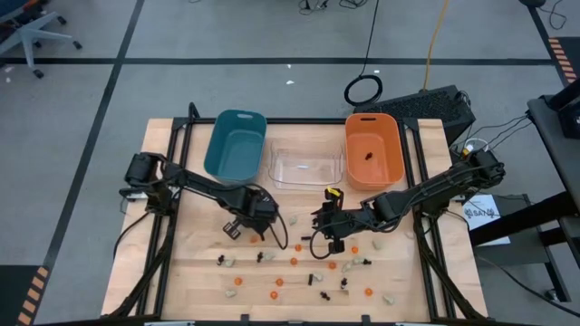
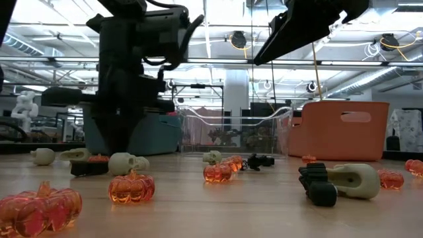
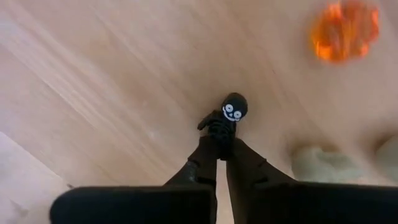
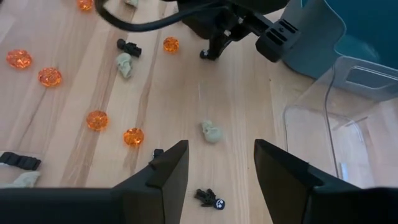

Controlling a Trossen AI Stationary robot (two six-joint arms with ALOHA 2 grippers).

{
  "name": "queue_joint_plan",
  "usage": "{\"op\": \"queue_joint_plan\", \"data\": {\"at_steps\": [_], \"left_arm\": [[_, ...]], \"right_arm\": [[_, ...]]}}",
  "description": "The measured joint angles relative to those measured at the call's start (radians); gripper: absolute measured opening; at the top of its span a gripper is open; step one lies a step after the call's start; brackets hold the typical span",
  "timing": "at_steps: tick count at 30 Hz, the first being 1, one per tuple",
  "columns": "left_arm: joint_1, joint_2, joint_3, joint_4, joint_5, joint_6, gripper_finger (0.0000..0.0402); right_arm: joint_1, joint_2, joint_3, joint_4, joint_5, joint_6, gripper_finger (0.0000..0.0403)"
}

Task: Sort Halloween decoration
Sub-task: Put the black skeleton toy into the orange bin

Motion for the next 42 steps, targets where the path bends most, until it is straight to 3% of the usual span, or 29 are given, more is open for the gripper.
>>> {"op": "queue_joint_plan", "data": {"at_steps": [14,25,32,36,42], "left_arm": [[-0.001,-0.006,0.139,-0.075,-0.077,-0.194,0.001],[0.001,-0.117,0.2,-0.08,-0.136,-0.426,0.001],[-0.016,-0.171,0.2,0.1,-0.159,-0.489,0.001],[-0.023,-0.175,0.201,0.211,-0.209,-0.497,0.001],[-0.036,-0.174,0.199,0.305,-0.297,-0.521,0.001]], "right_arm": [[0.0,0.0,-0.033,0.044,-0.001,0.038,0.0166],[0.0,0.005,-0.241,0.505,-0.002,-0.054,0.0166],[-0.001,0.072,-0.262,0.816,0.001,-0.317,0.0166],[-0.001,0.119,-0.262,0.989,0.083,-0.391,0.0166],[-0.002,0.139,-0.261,1.009,0.216,-0.396,0.0166]]}}
